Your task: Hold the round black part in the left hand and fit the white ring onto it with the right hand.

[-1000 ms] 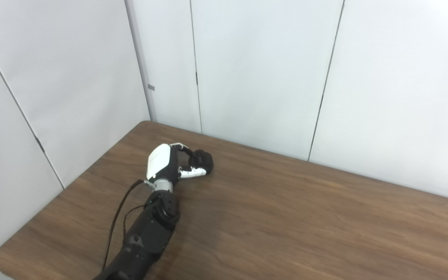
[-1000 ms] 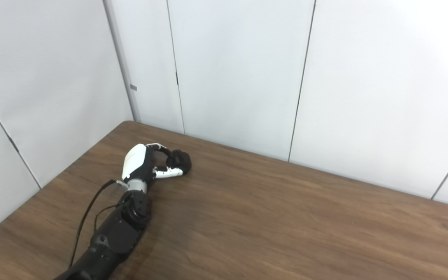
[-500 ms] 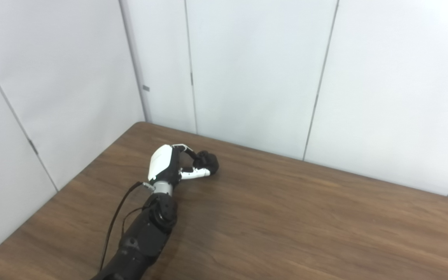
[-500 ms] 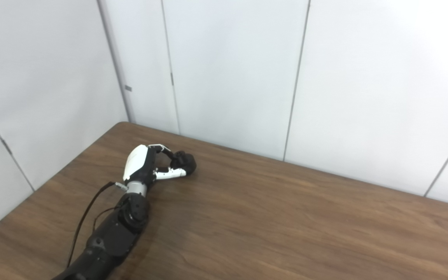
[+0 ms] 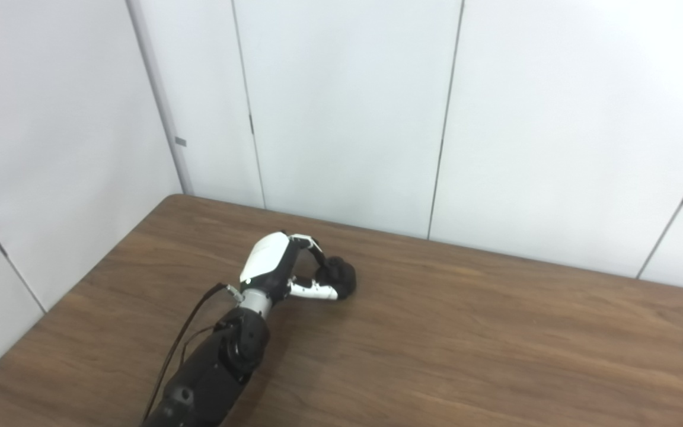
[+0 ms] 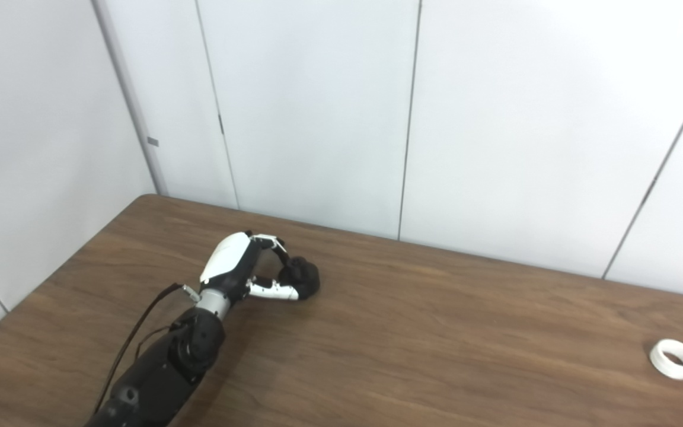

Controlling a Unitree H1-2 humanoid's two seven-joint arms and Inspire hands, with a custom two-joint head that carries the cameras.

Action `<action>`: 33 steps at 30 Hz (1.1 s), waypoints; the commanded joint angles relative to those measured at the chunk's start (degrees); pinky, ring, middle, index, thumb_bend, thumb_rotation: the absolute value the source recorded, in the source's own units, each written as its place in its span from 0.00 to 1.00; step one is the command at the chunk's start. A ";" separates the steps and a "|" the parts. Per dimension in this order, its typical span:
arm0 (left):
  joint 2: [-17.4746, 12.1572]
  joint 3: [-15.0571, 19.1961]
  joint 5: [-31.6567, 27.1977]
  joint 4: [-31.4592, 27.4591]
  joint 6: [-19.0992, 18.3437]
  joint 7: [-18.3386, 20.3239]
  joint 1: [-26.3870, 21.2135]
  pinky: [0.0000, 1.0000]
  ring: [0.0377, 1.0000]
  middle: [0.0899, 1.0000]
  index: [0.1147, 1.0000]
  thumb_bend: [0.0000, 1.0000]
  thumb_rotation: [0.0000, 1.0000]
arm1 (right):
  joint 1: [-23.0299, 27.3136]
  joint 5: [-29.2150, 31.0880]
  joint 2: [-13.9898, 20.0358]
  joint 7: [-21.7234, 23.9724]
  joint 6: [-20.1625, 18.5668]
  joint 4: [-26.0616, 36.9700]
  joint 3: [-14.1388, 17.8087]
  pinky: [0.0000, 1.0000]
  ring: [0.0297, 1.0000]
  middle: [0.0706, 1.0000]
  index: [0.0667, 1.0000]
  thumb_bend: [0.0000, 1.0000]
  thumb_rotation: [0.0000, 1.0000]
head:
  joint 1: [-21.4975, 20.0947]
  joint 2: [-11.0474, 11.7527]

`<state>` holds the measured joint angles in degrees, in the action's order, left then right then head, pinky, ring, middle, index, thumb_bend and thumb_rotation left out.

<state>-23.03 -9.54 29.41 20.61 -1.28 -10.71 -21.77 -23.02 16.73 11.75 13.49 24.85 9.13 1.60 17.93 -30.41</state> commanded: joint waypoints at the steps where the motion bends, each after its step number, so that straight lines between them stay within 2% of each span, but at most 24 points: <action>1: -1.02 -0.70 1.76 -2.93 1.54 0.61 -1.43 1.00 0.86 0.78 0.41 0.52 0.05 | -1.35 -0.44 -0.89 1.15 -2.09 0.95 -2.28 1.00 1.00 1.00 1.00 0.72 0.88 | -0.93 -0.46; 6: -2.21 -4.65 5.90 -6.48 3.50 3.32 -0.84 1.00 0.86 0.79 0.41 0.52 0.05 | -1.69 -0.71 -1.24 0.43 -3.76 2.77 -2.96 1.00 1.00 1.00 1.00 0.67 0.90 | -3.00 -1.47; 11: -2.56 -7.63 9.17 -9.77 6.16 5.64 0.26 1.00 0.86 0.79 0.41 0.52 0.05 | -2.30 -2.18 -2.27 -0.74 -4.79 4.50 -3.13 1.00 1.00 1.00 1.00 0.67 0.91 | -4.99 -2.46; 21: -1.36 -10.34 11.83 -13.08 10.45 8.23 3.64 0.99 0.86 0.77 0.41 0.52 0.05 | -3.79 -2.42 -4.03 -3.08 -8.92 8.65 -3.80 1.00 1.00 1.00 1.00 0.72 0.82 | -8.23 -4.82; 33: -0.99 -12.58 12.93 -15.24 15.82 9.98 6.83 1.00 0.85 0.78 0.41 0.52 0.05 | -3.55 -3.99 -4.89 -4.94 -9.35 10.74 -3.84 1.00 1.00 1.00 0.98 0.75 0.79 | -11.87 -7.58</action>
<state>-23.24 -21.35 40.51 5.66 13.87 -1.84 -15.30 -26.46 12.94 8.25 9.01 14.73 17.51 -2.41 5.98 -37.97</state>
